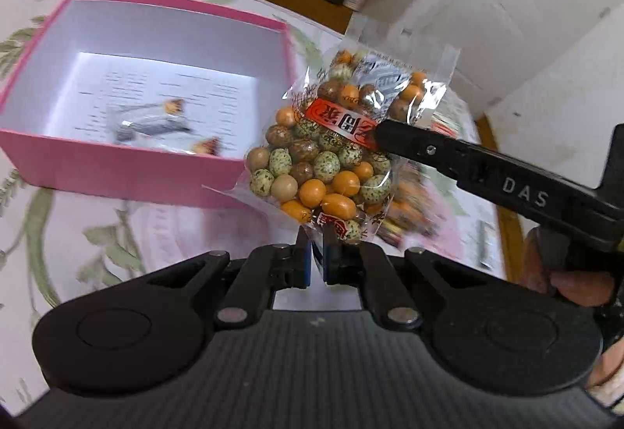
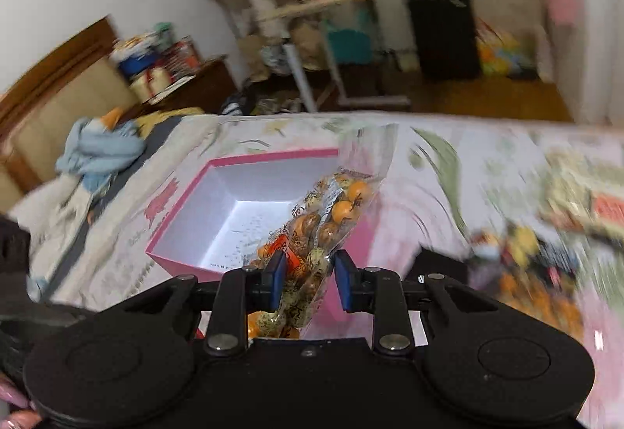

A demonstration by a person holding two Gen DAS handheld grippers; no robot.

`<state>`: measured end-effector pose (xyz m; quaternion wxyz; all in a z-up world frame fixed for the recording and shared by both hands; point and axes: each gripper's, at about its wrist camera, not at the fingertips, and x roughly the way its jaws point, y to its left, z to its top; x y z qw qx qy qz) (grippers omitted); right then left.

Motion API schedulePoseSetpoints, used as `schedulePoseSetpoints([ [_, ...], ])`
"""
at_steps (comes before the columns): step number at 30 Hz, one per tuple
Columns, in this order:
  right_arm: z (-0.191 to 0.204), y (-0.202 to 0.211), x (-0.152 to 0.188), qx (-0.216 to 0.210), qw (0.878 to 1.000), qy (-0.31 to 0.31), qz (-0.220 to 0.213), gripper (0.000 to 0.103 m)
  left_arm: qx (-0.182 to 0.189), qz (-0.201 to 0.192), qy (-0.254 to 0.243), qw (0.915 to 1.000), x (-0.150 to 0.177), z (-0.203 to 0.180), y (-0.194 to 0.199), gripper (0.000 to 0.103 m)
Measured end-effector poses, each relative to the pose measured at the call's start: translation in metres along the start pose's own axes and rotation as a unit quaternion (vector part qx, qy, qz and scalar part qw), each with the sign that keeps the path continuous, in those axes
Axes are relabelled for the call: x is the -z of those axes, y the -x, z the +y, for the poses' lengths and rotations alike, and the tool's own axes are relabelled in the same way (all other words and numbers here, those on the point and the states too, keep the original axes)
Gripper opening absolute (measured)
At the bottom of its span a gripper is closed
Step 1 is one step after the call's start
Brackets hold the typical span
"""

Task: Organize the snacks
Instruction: 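Carry the peanut bag into the pink box and open the left gripper, then grasp the second peanut bag with the left gripper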

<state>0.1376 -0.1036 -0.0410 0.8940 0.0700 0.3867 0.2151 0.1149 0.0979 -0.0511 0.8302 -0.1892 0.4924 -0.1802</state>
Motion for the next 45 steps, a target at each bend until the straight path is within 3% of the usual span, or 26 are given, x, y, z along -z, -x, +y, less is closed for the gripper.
schedulePoseSetpoints([
  [8, -0.013, -0.069, -0.032, -0.077, 0.997, 0.005, 0.014, 0.032, -0.022, -0.022, 0.005, 0.9995, -0.029, 0.02, -0.013, 0.003],
  [18, -0.033, -0.109, -0.058, -0.106, 0.993, -0.041, 0.036, 0.032, -0.029, -0.019, 0.013, 0.9993, -0.063, 0.015, -0.017, 0.004],
  [22, -0.03, -0.113, -0.063, -0.092, 0.995, -0.037, 0.026, 0.032, -0.04, -0.011, 0.017, 0.999, -0.073, 0.018, -0.026, 0.004],
  [25, -0.024, -0.125, -0.065, -0.046, 0.998, -0.013, 0.043, 0.035, -0.064, 0.0, 0.032, 0.9974, -0.078, 0.019, -0.043, 0.007],
  [28, -0.013, -0.136, -0.064, 0.007, 0.997, 0.026, 0.071, 0.038, -0.083, 0.006, 0.034, 0.9959, -0.076, 0.016, -0.053, 0.033],
  [30, -0.008, -0.122, -0.06, 0.007, 0.997, 0.051, 0.049, 0.04, -0.078, 0.0, 0.024, 0.9967, -0.072, 0.011, -0.052, 0.041],
  [37, -0.029, -0.025, -0.052, 0.032, 0.999, 0.02, 0.038, 0.051, -0.049, -0.012, 0.016, 0.9986, -0.056, 0.001, -0.036, 0.047],
  [41, -0.059, 0.028, -0.042, 0.069, 0.997, -0.006, 0.025, 0.052, -0.061, -0.031, -0.041, 0.9968, -0.046, -0.024, -0.023, 0.05],
  [45, -0.089, 0.077, -0.022, 0.1, 0.994, -0.043, 0.001, 0.053, -0.072, -0.052, -0.12, 0.9887, -0.035, -0.057, -0.016, 0.057],
])
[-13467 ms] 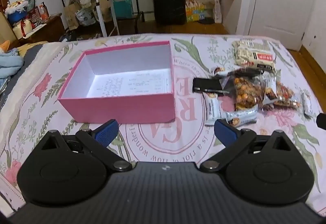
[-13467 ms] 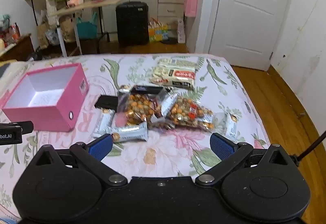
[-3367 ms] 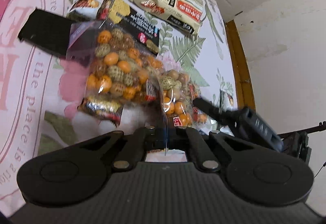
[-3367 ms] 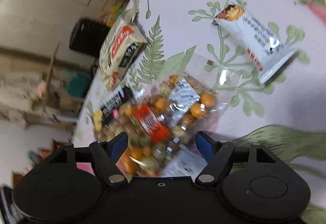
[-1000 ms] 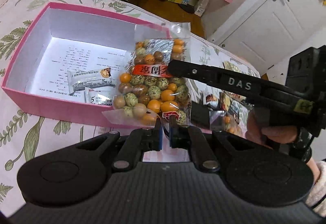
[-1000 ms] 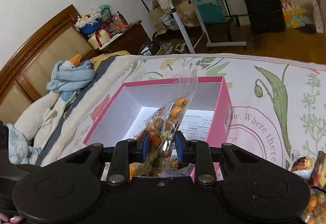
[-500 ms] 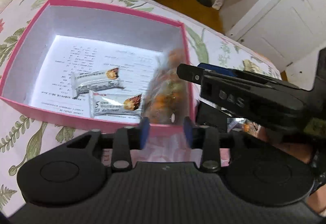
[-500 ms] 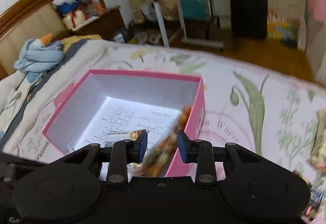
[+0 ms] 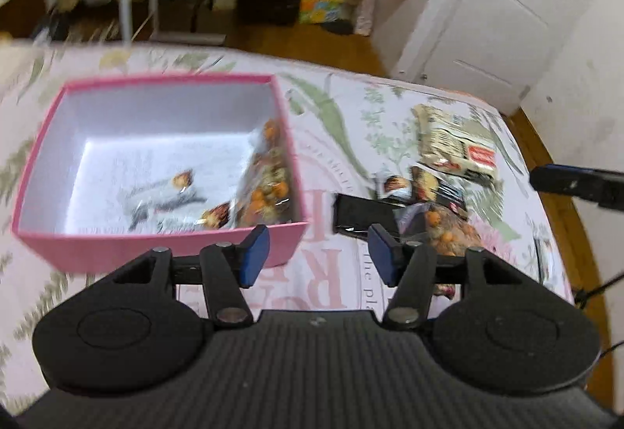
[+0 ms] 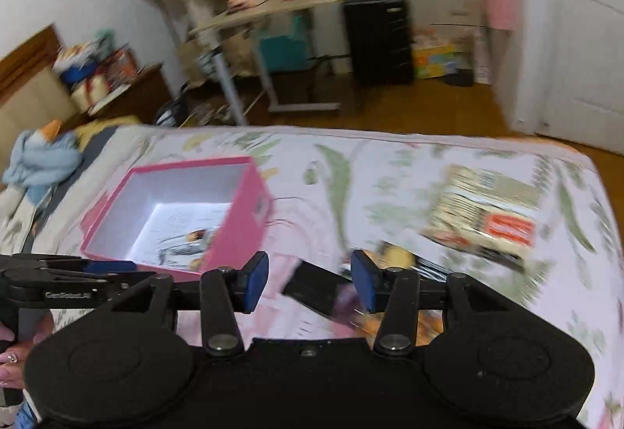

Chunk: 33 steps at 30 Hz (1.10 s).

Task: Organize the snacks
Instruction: 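Grasp the second peanut bag with the left gripper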

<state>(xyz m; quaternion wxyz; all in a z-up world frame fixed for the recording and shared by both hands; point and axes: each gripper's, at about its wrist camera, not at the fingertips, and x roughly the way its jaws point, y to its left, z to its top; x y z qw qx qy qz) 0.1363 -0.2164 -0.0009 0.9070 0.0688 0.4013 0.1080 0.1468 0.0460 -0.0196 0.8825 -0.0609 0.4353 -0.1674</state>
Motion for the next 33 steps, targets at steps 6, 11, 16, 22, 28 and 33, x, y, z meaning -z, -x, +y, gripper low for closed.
schedulePoseSetpoints([
  [6, -0.033, 0.024, 0.051, 0.015, 0.999, -0.044, -0.003, 0.066, 0.069, 0.008, -0.035, 0.997, 0.011, -0.041, -0.013, 0.065],
  [11, -0.069, 0.003, 0.094, 0.028, 0.994, -0.098, 0.025, 0.066, 0.095, 0.029, -0.056, 0.9935, 0.032, -0.071, -0.049, 0.066],
  [16, -0.096, -0.018, 0.113, 0.039, 0.991, -0.126, 0.027, 0.079, 0.09, 0.034, -0.072, 0.9928, 0.05, -0.085, -0.085, 0.073],
  [22, -0.15, -0.061, 0.123, 0.021, 0.979, -0.199, 0.042, 0.079, 0.069, 0.027, -0.093, 0.9929, 0.05, -0.097, -0.118, 0.074],
  [28, -0.201, -0.096, 0.131, -0.008, 0.963, -0.264, 0.049, 0.081, 0.103, 0.08, -0.022, 0.9912, 0.023, -0.098, -0.155, 0.072],
  [33, -0.204, -0.101, 0.128, -0.039, 0.956, -0.287, 0.051, 0.081, 0.114, 0.104, -0.022, 0.9878, 0.022, -0.11, -0.176, 0.043],
])
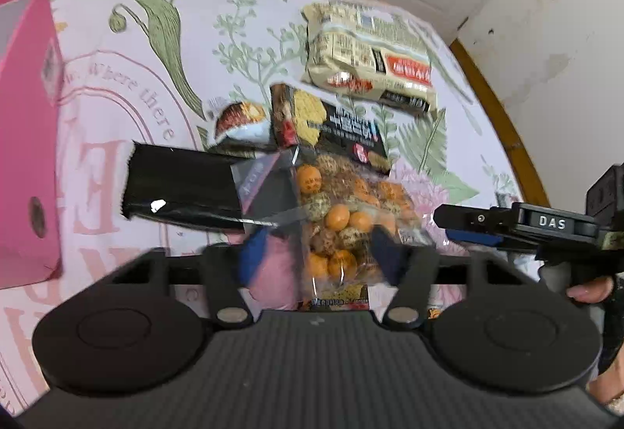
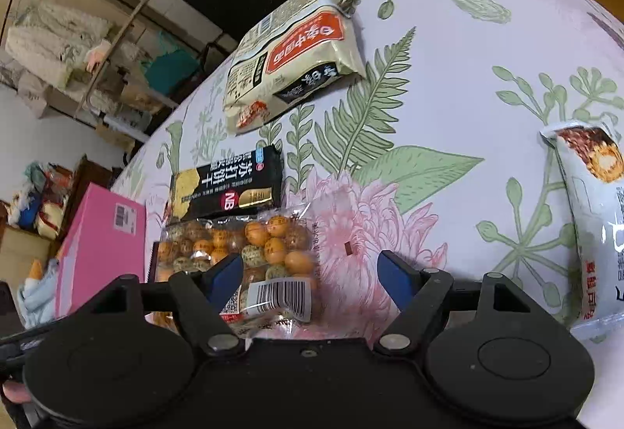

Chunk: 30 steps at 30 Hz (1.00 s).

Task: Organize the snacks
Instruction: 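Grasp the second peanut bag with the left gripper, then carry the second peanut bag into the pink box and release it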

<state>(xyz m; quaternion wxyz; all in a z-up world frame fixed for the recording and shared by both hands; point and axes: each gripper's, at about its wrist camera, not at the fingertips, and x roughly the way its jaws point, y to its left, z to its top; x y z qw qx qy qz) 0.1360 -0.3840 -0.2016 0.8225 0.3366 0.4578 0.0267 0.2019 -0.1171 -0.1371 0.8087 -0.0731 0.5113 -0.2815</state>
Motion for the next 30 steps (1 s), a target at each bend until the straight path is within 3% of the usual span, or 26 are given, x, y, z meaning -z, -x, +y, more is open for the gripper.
schedulePoseSetpoints([
  [2, 0.006, -0.004, 0.001, -0.014, 1.0, 0.01, 0.023, 0.081, 0.013, -0.002, 0.008, 0.9999, 0.002, 0.0, 0.0, 0.035],
  [7, 0.011, -0.008, 0.003, -0.012, 0.999, 0.005, 0.031, 0.081, 0.013, 0.001, 0.017, 0.9998, 0.004, 0.001, 0.001, 0.034],
  [10, 0.008, -0.01, 0.004, -0.045, 0.997, -0.015, 0.063, 0.074, 0.006, 0.0, 0.023, 0.9997, 0.006, 0.004, 0.001, 0.036],
  [11, 0.008, -0.012, 0.006, -0.034, 0.997, -0.018, 0.067, 0.068, 0.01, 0.001, 0.029, 0.9995, 0.007, 0.007, 0.0, 0.036],
  [15, 0.011, -0.012, 0.01, -0.024, 0.998, -0.017, 0.054, 0.066, 0.031, 0.005, 0.048, 0.9984, 0.007, 0.017, -0.002, 0.036],
  [18, 0.013, -0.017, 0.009, -0.026, 0.999, -0.013, 0.043, 0.075, 0.049, 0.01, 0.057, 0.9971, 0.006, 0.021, -0.006, 0.036],
  [21, 0.022, -0.019, 0.008, -0.009, 0.999, 0.014, 0.045, 0.071, 0.07, 0.011, 0.084, 0.994, 0.007, 0.025, -0.006, 0.034],
  [27, 0.034, -0.011, 0.014, 0.015, 0.996, 0.055, 0.063, 0.069, 0.052, 0.012, 0.046, 0.9975, 0.012, 0.011, 0.0, 0.035],
  [30, 0.043, -0.005, 0.019, 0.022, 0.995, 0.074, 0.07, 0.069, 0.032, 0.024, 0.012, 0.9991, 0.014, -0.001, 0.005, 0.041],
])
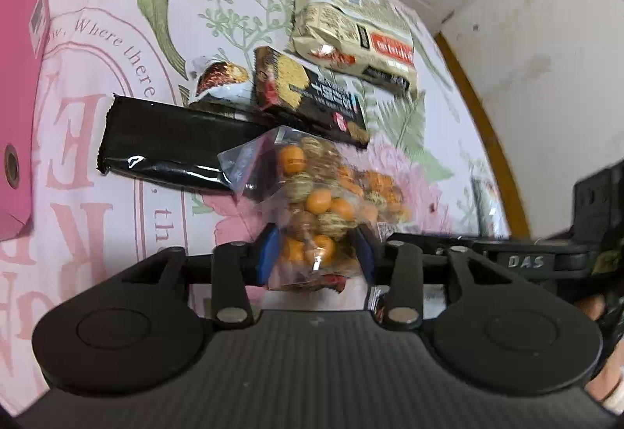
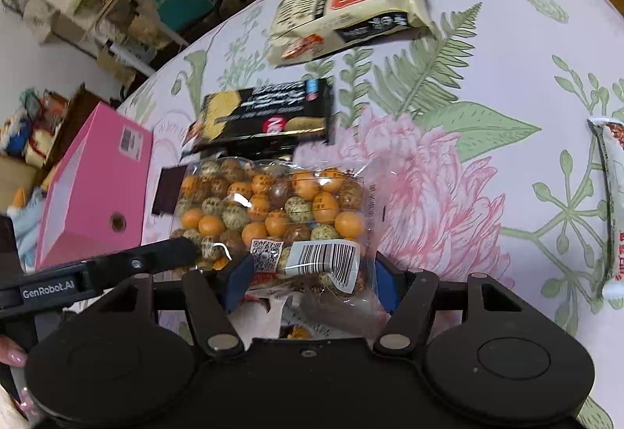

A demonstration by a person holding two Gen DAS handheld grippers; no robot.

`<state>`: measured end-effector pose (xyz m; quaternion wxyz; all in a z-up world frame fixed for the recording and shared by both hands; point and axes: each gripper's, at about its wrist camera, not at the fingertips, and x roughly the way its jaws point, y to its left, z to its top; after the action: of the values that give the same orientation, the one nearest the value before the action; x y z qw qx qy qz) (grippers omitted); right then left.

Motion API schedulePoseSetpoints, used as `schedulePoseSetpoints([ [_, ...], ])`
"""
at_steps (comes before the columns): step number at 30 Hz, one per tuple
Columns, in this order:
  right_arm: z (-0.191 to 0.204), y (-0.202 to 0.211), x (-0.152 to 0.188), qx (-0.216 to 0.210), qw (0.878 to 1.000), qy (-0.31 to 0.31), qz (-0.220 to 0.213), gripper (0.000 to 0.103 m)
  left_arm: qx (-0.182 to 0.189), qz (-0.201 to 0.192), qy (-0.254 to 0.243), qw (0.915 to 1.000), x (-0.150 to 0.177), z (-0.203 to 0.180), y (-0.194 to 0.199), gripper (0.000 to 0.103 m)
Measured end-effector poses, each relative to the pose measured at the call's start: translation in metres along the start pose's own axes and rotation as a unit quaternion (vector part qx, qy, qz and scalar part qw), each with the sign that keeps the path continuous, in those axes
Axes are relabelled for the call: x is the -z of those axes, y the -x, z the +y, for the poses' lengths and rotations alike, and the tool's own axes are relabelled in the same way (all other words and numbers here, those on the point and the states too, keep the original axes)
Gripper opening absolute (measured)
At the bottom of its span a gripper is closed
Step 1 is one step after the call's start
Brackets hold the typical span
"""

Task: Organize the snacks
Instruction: 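Carry the second peanut bag into the pink box and release it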

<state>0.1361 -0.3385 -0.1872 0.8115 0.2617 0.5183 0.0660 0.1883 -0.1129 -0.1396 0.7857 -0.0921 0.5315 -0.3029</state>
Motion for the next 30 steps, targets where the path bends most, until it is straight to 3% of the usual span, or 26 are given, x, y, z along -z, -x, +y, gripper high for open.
schedulePoseSetpoints([
  [5, 0.023, 0.009, 0.004, 0.017, 0.999, 0.033, -0.001, 0.069, -0.023, -0.012, -0.033, 0.9991, 0.009, -0.013, 0.017, 0.042],
  [17, 0.089, 0.046, 0.023, 0.037, 0.993, 0.114, 0.0, 0.069, -0.028, -0.022, -0.032, 0.9988, 0.029, -0.013, 0.085, 0.042],
  [25, 0.142, 0.068, 0.042, 0.026, 0.986, 0.162, 0.015, 0.069, -0.04, -0.029, -0.021, 0.9985, 0.048, -0.003, 0.148, 0.042],
  [30, 0.183, 0.078, 0.045, 0.012, 0.98, 0.196, 0.025, 0.069, -0.05, -0.055, -0.012, 0.9971, 0.056, 0.008, 0.192, 0.042],
])
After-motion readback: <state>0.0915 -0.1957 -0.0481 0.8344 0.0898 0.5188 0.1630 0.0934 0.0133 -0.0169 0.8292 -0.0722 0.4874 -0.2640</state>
